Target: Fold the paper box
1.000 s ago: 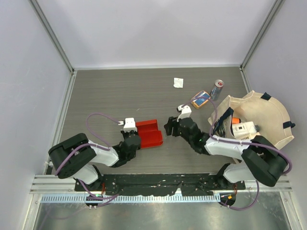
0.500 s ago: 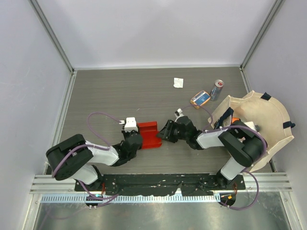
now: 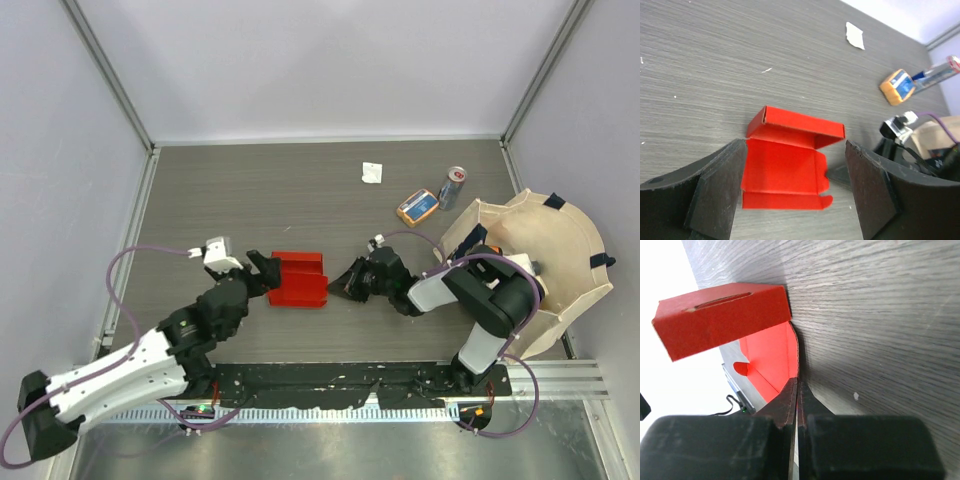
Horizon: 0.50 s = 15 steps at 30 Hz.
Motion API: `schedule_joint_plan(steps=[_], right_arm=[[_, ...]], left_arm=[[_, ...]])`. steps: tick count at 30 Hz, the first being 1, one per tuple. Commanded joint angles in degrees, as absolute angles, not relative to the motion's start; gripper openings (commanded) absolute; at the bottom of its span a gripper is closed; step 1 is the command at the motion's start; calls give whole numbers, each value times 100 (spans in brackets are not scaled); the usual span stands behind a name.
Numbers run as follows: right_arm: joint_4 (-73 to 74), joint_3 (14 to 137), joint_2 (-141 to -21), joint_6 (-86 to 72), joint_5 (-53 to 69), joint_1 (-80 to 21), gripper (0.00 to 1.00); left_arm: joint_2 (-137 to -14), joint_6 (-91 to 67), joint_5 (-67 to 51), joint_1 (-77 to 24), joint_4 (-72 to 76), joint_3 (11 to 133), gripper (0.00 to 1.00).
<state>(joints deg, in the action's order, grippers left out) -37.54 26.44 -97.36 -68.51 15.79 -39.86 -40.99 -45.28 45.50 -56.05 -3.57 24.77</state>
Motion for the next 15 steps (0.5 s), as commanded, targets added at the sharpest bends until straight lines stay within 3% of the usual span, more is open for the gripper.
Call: schedule_joint_plan(steps=[1,4,8,12,15], right_arm=[[-4263,2698,-9695,-7154,1758,-3876,4],[-4087,2768,-9598,-7067,1872,-3797,4],[-4052,2760,-9422,-7040,1890,-3630,4],[-4263,2821,-9404,-7216,1881,-3630,2],[-4411,2865,-9430,-7365,1881,-3630,2]], left_arm=[[-3175,-4676,3703,-5555,-1836,2628,82],[-3094,-4518,3027,-5555,-2090,2856,80],[-3969,-4736,2873,-5555,-2889,3426,82],[-4674,-6105,3050,-5555,-3910,4060,85],[-4502,-7494,2892,-5555,-4009,3747,87]])
